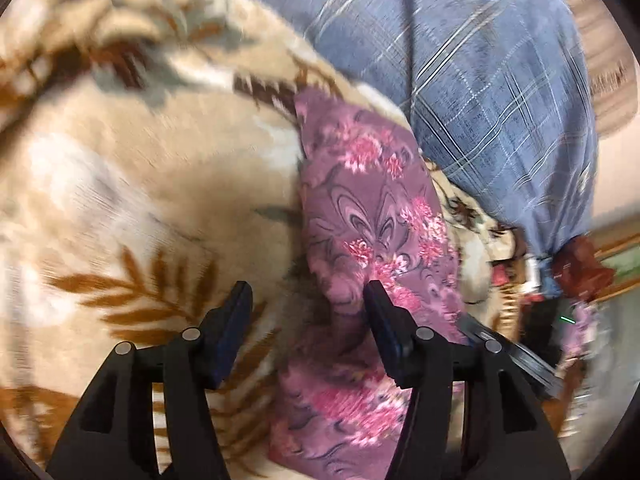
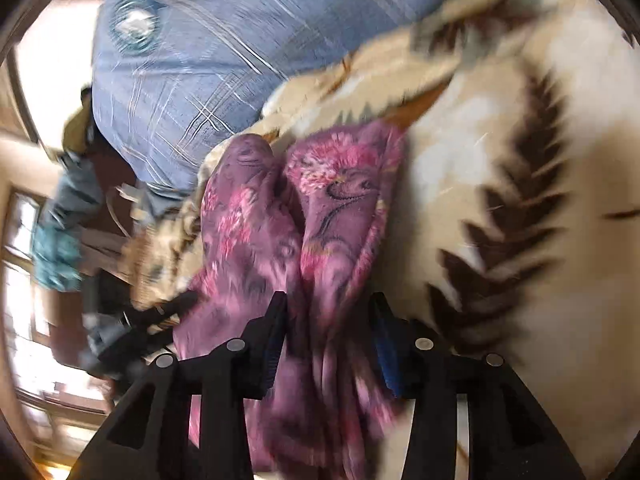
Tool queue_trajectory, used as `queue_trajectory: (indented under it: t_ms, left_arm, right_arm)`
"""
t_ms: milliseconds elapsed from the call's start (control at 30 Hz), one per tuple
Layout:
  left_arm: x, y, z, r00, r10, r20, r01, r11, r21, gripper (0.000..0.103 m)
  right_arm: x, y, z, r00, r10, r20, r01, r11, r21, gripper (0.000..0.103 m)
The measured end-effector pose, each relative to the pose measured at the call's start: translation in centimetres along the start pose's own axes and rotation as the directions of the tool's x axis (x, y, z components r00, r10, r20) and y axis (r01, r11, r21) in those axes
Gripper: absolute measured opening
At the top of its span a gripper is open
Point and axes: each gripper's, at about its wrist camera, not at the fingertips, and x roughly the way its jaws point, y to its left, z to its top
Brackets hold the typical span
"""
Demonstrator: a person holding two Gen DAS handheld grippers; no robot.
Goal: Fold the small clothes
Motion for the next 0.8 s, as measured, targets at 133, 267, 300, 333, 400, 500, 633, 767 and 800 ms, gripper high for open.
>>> queue_trajectory:
  t_ms: [133, 267, 300, 333, 400, 500, 633, 767, 800]
  left_arm:
    - [-3.0, -1.8, -2.4, 0.978, 0.161, 0.134, -0.179, 0.975, 0.136, 0.057]
    - [-5.9, -1.0, -6.9, 0.983, 0.088, 0.164, -0.116, 0.978, 0.171, 0.063]
    - [-6.4, 0.2, -8.7, 0.983, 0.051, 0.176, -0.076, 0.987, 0.141, 0.063]
    - [-6.2, 0.3, -9.8, 0.983, 0.044, 0.176, -0.067, 0.990, 0.126, 0.063]
    - [-5.6, 0.6, -11.7, 0.985, 0.067, 0.156, -0.087, 0.989, 0.120, 0.063]
    - [-4.0, -1.0, -13.3, 0.963, 0.209, 0.172, -0.241, 0.951, 0.194, 0.063]
    - [-1.7, -4.5, -14.9, 0.942, 0.264, 0.207, -0.325, 0.873, 0.363, 0.063]
    - [0.2, -7.3, -15.2, 0.919, 0.300, 0.256, -0.388, 0.804, 0.451, 0.063]
    - [0.5, -7.6, -14.9, 0.905, 0.322, 0.277, -0.419, 0.791, 0.446, 0.062]
  right_arm:
    - [-4.0, 1.5, -5.6, 0.999, 0.022, 0.041, -0.019, 0.998, -0.059, 0.055]
    - [-3.7, 1.7, -11.7, 0.999, -0.018, 0.047, 0.025, 0.989, -0.144, 0.048]
    - [-2.8, 1.4, -12.4, 0.999, -0.018, 0.028, 0.021, 0.990, -0.140, 0.037]
    - [-2.2, 1.3, -12.6, 1.000, -0.012, 0.002, 0.012, 0.990, -0.139, 0.027]
    - [-1.1, 1.5, -12.2, 1.000, -0.018, -0.003, 0.017, 0.987, -0.160, 0.028]
    - [-0.5, 1.7, -12.0, 0.998, -0.050, 0.023, 0.053, 0.984, -0.170, 0.029]
    - [-1.0, 1.5, -12.3, 0.998, -0.052, 0.033, 0.056, 0.986, -0.156, 0.014]
    - [-2.6, 1.3, -12.7, 0.996, -0.057, 0.067, 0.067, 0.985, -0.159, 0.009]
    - [-3.4, 1.3, -12.7, 0.995, -0.065, 0.080, 0.077, 0.984, -0.158, 0.008]
